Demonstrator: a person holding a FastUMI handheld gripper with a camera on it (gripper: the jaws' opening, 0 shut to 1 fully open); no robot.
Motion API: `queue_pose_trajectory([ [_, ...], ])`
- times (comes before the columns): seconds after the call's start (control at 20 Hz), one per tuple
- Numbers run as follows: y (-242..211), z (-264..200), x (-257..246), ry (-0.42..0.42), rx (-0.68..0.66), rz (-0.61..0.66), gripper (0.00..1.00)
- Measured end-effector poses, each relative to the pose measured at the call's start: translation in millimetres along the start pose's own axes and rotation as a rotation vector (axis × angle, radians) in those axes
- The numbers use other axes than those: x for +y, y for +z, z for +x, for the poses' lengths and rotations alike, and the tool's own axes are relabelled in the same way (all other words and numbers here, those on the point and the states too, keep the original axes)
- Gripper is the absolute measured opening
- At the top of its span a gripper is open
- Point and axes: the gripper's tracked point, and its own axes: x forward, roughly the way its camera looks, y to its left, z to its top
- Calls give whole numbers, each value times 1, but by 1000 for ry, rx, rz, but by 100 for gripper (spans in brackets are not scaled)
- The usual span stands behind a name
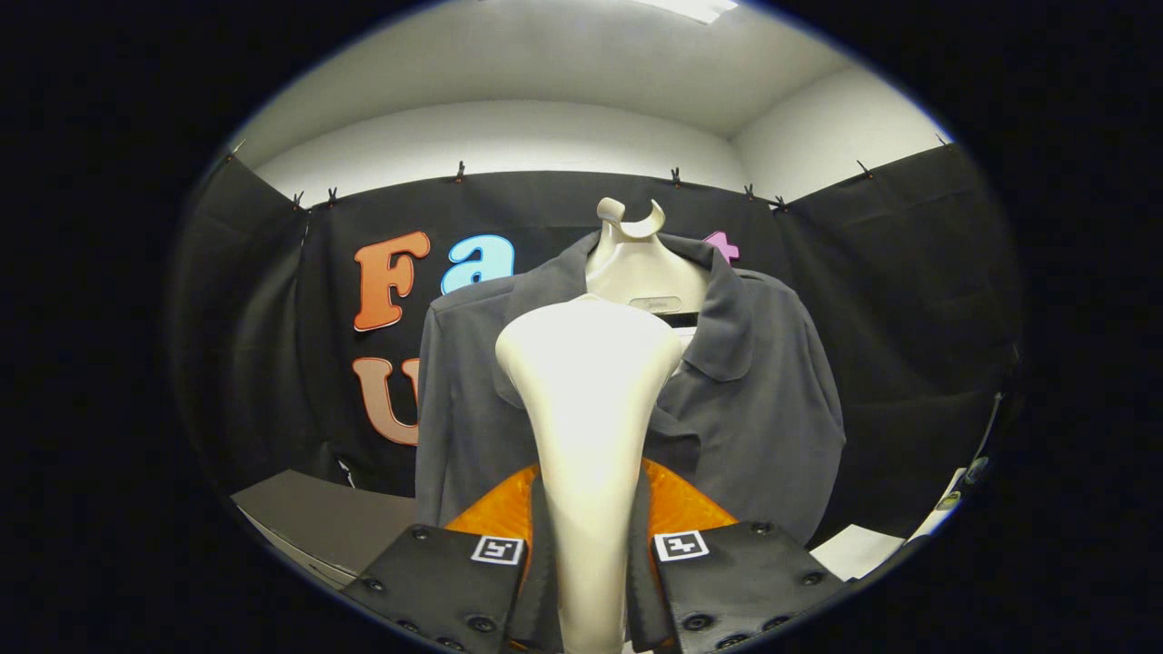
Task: Iron the clothes twice with a garment steamer, once on the left side and once on the right side.
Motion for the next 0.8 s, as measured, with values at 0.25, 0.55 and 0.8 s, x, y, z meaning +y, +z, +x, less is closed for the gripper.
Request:
queue_pose_trajectory([
  [0.25, -16, 26, -3, 42, 6, -16, 38],
  [0.55, -36, 23, -12, 75, 12, -32, 38],
  [0.8, -65, 19, -17, 80, 34, -46, 39],
])
